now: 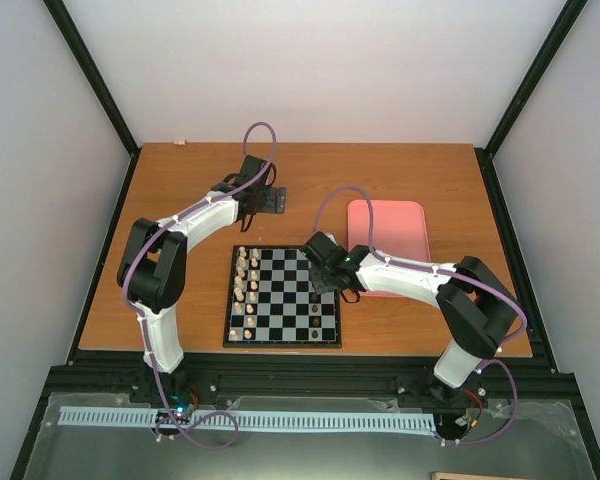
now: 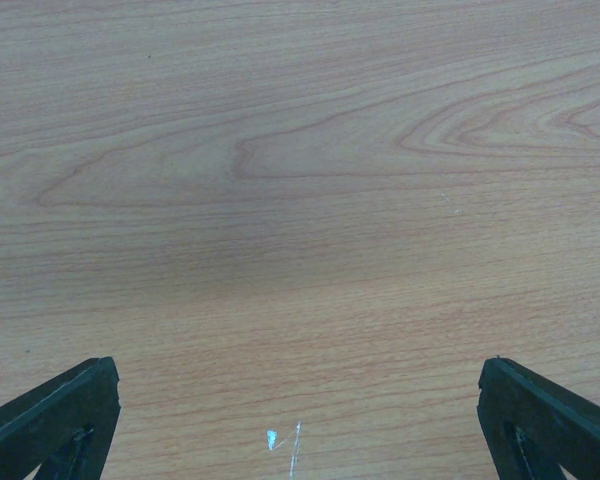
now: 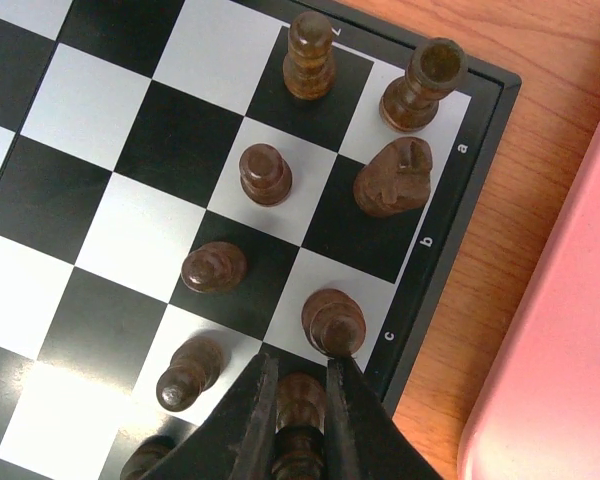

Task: Set up the chess pieces on the board
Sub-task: Place the chess piece on the chessboard, then pick up the chess piece from the storage box.

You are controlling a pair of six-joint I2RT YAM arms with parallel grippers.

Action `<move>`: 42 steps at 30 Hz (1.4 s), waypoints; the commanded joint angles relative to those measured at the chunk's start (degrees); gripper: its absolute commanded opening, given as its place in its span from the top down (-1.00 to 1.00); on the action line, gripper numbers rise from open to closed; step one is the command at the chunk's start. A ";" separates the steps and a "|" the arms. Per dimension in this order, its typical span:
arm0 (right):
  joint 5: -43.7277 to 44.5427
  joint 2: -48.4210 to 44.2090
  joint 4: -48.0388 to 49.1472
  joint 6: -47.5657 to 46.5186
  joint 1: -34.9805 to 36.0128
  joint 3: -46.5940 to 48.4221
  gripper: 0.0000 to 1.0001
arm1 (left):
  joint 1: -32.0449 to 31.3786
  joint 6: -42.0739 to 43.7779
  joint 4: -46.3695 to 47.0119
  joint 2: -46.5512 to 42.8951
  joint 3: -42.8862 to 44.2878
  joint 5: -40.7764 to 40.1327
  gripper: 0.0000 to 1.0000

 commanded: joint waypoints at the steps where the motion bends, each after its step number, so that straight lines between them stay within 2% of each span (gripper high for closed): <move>1: 0.55 1.38 0.78 0.46 0.58 -0.04 0.81 | 0.26 -0.53 -0.56 0.89 2.52 -0.26 -0.99; 9: -0.15 0.87 0.39 0.07 0.66 -0.42 0.52 | 0.26 -0.55 -0.62 0.87 2.48 -0.30 -0.99; 16: 0.31 -2.28 -0.99 -0.24 0.67 -0.38 0.46 | 0.26 -0.59 -0.65 0.81 2.40 -0.26 -0.99; 20: 0.60 -5.67 -2.58 -0.51 0.67 -0.71 0.34 | 0.26 -0.60 -0.66 0.65 2.39 -0.24 -0.99; 25: 2.59 -11.83 -4.93 -0.25 0.67 -2.22 -0.03 | 0.27 -0.64 -0.54 0.71 2.36 -0.13 -0.99; 29: 9.36 -15.11 -8.80 1.43 -0.08 -3.87 -0.31 | 0.26 -0.64 -0.52 0.64 2.34 -0.07 -0.99; 42: 8.22 -21.34 -6.30 2.49 -16.98 -15.50 -0.33 | 0.26 -0.64 -0.52 1.04 2.60 0.14 -0.99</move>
